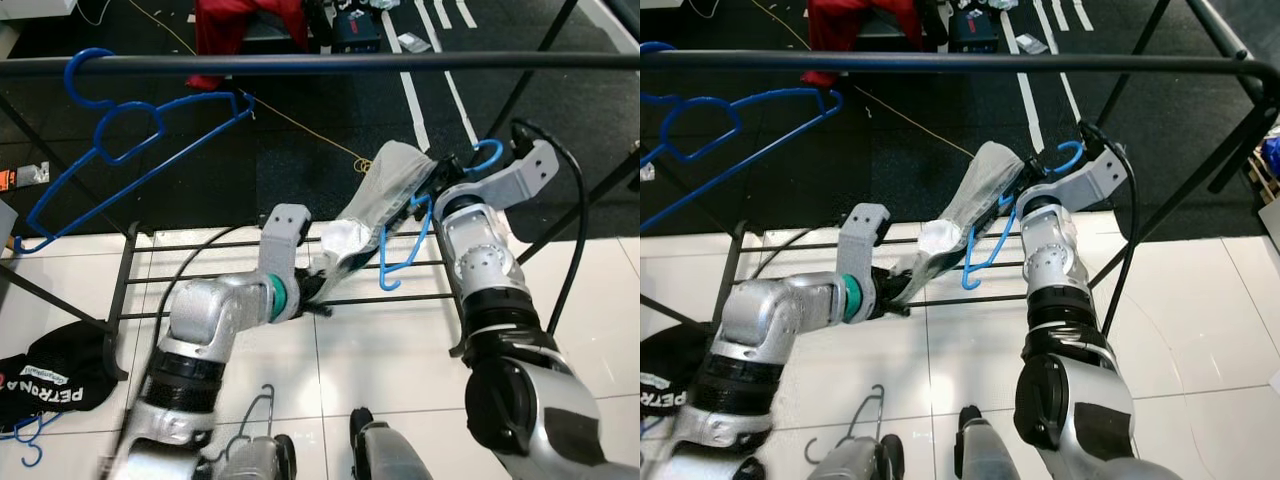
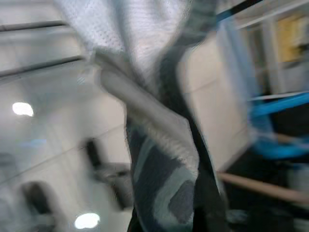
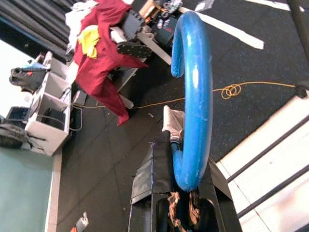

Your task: Hang hanger

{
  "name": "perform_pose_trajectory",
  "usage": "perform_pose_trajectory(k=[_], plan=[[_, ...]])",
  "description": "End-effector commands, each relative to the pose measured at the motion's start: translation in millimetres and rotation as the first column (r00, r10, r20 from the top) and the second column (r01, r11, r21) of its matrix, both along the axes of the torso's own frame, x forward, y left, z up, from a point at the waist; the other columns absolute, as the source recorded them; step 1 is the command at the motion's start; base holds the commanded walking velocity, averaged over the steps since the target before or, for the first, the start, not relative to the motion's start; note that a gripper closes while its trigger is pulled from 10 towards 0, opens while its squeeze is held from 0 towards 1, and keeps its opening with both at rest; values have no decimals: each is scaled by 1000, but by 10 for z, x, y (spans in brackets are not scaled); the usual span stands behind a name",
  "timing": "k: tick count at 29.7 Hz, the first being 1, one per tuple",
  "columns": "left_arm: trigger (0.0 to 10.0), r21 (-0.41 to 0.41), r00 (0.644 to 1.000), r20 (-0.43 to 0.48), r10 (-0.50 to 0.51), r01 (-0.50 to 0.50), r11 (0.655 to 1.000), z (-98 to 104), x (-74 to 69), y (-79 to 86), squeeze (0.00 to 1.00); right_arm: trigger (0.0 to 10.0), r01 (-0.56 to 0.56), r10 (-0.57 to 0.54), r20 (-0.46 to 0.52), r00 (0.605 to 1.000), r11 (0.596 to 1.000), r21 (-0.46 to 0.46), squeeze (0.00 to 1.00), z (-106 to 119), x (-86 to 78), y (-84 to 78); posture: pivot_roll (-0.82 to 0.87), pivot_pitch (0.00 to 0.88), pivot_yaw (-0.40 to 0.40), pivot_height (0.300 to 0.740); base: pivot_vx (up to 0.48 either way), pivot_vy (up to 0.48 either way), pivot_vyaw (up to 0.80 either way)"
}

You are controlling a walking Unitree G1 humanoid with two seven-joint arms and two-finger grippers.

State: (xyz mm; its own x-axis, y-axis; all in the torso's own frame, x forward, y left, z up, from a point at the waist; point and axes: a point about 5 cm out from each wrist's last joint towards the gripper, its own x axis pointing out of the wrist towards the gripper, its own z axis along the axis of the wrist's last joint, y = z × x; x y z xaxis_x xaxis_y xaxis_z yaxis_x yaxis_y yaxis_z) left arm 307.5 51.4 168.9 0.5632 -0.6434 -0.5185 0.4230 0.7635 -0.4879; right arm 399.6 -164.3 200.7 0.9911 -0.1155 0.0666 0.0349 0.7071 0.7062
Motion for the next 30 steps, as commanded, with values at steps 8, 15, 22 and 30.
perform_pose_trajectory(k=[8, 15, 22, 30], plan=[[10000, -200, 982, -187, 5, -44, 979, 104, -122, -121, 0, 10000, 19, -14, 53, 999, 994, -105, 0, -2, -31, 11, -31, 214, 49, 740, 0, 0, 0], [10000, -219, 979, -204, 5, -50, 975, 151, -130, -128, 0, 10000, 39, -27, 80, 996, 986, -161, 0, 10, -45, 9, -31, 207, 49, 740, 0, 0, 0], [10000, -312, 978, -207, -33, -34, 949, 243, -164, -257, 0, 10000, 66, -45, 99, 994, 973, -222, 0, -19, -66, 24, -29, 198, 50, 740, 0, 0, 0], [10000, -355, 977, -183, -109, 38, 934, 312, -249, -432, 0, 10000, 133, -105, 153, 983, 973, -188, 0, 72, -59, 18, -25, 190, 51, 740, 0, 0, 0]])
